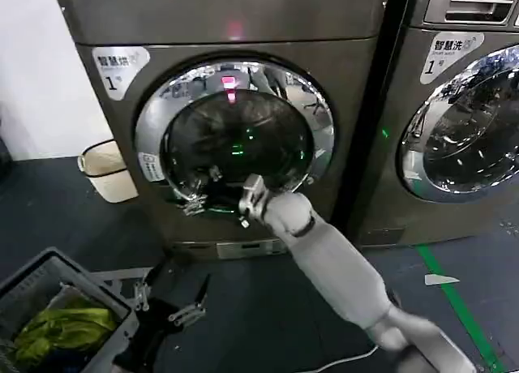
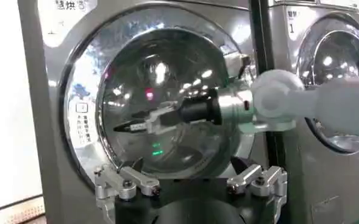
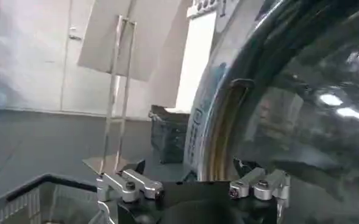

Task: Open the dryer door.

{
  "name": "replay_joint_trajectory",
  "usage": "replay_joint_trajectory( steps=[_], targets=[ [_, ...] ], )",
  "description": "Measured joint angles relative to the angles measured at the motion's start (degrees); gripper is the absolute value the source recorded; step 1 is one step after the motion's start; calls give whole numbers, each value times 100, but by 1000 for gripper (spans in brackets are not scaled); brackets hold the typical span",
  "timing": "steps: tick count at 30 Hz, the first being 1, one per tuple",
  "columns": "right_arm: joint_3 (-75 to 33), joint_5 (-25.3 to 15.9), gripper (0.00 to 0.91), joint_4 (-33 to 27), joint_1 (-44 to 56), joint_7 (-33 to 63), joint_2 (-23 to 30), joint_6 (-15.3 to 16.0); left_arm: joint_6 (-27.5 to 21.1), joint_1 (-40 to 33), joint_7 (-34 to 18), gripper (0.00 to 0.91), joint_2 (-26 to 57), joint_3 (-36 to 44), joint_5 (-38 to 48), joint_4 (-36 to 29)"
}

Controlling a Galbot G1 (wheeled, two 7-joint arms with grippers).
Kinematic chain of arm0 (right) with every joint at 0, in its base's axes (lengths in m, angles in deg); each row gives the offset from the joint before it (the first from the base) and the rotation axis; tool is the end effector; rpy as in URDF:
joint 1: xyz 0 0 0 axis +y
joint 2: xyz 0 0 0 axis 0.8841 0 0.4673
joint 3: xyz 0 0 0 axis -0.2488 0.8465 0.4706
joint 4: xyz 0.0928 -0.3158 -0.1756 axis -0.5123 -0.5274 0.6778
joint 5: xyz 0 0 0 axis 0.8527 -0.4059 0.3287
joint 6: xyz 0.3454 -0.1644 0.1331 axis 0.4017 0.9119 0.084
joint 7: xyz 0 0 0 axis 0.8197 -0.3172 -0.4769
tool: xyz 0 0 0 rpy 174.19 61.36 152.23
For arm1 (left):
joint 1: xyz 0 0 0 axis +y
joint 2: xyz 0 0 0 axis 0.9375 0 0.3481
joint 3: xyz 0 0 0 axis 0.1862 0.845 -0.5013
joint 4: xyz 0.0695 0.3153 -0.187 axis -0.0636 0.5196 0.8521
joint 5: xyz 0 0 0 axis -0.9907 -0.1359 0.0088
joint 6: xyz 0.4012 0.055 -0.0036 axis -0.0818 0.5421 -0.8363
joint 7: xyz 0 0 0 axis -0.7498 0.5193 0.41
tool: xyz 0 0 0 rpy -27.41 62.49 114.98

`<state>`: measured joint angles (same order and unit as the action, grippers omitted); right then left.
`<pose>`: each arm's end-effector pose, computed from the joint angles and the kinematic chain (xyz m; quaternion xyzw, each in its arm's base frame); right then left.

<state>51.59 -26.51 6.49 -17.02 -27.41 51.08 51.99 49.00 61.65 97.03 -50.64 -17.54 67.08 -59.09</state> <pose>0.5654 0.2079 -0.1717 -0.5528 0.8286 -0.0809 0.0342 0.1605 0.0331 -0.2765 0.1659 0.9832 0.0556 0.0517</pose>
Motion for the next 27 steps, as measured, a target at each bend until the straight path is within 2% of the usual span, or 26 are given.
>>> replay_joint_trajectory(
  steps=[9, 14, 22, 27],
  targets=[
    [190, 30, 907, -467, -219, 3, 315, -70, 3, -44, -2, 907, 7, -5, 28, -15],
    [210, 277, 907, -644, -309, -22, 403, -48, -5, -32, 3, 907, 1, -4, 23, -35],
    [208, 524, 907, -596, -337, -299, 376, 137, -78, -44, 0, 907, -5, -43, 32, -69],
    [218, 602, 907, -467, -274, -537, 279, 397, -313, -106, 8, 907, -1, -139, 181, -125]
  ],
)
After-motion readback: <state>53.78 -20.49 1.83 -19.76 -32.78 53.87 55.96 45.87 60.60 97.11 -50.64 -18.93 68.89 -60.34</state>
